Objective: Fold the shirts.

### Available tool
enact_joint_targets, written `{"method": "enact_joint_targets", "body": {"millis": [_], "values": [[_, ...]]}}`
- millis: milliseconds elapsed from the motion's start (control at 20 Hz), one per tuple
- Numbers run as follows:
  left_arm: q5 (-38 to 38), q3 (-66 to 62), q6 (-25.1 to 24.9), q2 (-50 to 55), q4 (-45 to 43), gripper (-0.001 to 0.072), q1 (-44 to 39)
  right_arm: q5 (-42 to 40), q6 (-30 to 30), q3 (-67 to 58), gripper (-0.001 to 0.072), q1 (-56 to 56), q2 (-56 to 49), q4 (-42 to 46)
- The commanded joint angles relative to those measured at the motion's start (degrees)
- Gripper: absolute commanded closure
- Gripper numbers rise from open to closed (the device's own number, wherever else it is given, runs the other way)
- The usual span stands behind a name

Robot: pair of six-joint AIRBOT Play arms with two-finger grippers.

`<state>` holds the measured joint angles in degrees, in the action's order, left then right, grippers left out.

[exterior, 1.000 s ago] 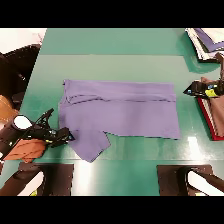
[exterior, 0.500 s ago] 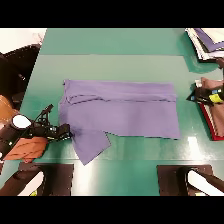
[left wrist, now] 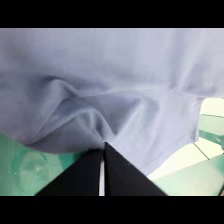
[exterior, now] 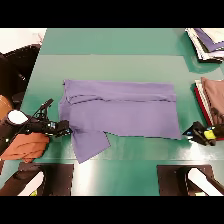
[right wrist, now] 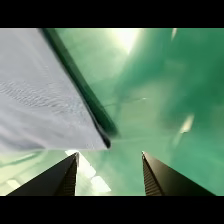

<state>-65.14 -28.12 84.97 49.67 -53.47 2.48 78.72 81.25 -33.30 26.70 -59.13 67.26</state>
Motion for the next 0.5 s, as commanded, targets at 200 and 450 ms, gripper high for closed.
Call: {"method": "enact_joint_targets", "body": {"millis": [200, 450], "values": [[0.2, -0.2, -0.2, 0.0, -0.1, 0.0683, 0.0, -10.4, -0.8, 7.4, 0.0319, -4.7, 0.3, -9.3], [-3.5, -2.7, -0.3, -0.3, -4.4, 0.0685, 0.0, -7.5, -3.4, 3.5, 0.0696, -9.6, 0.3, -8.5]]}}
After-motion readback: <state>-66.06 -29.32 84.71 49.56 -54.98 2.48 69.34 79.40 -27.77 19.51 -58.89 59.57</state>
